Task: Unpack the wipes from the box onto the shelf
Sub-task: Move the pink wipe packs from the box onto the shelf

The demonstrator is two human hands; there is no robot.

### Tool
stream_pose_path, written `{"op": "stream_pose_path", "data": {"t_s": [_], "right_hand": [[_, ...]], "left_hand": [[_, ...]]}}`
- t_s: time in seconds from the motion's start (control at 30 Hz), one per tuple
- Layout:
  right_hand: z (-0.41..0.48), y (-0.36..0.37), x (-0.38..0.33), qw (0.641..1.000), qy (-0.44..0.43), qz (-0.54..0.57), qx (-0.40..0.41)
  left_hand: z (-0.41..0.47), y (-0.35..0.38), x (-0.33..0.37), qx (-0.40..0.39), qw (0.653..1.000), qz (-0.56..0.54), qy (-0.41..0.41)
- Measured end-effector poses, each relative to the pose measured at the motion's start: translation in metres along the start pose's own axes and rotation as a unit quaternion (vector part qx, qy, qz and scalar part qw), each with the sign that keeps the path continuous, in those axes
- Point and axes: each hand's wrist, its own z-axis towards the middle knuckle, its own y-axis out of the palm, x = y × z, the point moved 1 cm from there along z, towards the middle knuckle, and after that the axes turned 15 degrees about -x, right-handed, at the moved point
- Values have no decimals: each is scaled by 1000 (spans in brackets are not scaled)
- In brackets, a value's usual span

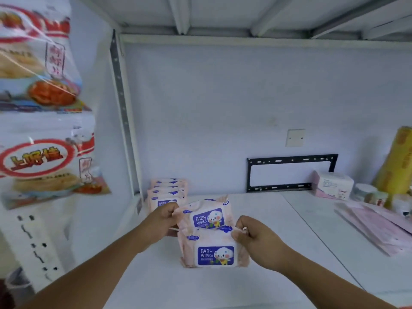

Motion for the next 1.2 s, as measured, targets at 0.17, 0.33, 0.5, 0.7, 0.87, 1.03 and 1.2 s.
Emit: {"op": "stream_pose_path", "data": {"t_s": [0.17, 0.33, 0.5, 0.7, 0.87, 1.03, 1.2], "right_hand": [[46, 37, -8, 1000, 7, 6, -16], [87, 55, -5, 999, 13, 20, -32], [125, 63, -3, 999, 19, 24, -36], [169, 73, 6, 998, 9, 36, -46], [200, 75, 16, 996, 3, 58, -65], [222, 78, 27, 994, 5, 76, -76], [226, 77, 24, 987, -17, 123, -101]], "left_hand": [[3, -40, -35, 40, 999, -15, -18], [8, -63, -57, 85, 995, -25, -48], [24, -80, -76, 149, 985, -69, -52], [54, -94, -89, 205, 973, -73, -78], [78, -113, -104, 225, 964, -104, -101], [95, -123, -115, 241, 950, -170, -98], [105, -130, -123, 267, 942, -179, -91]]}}
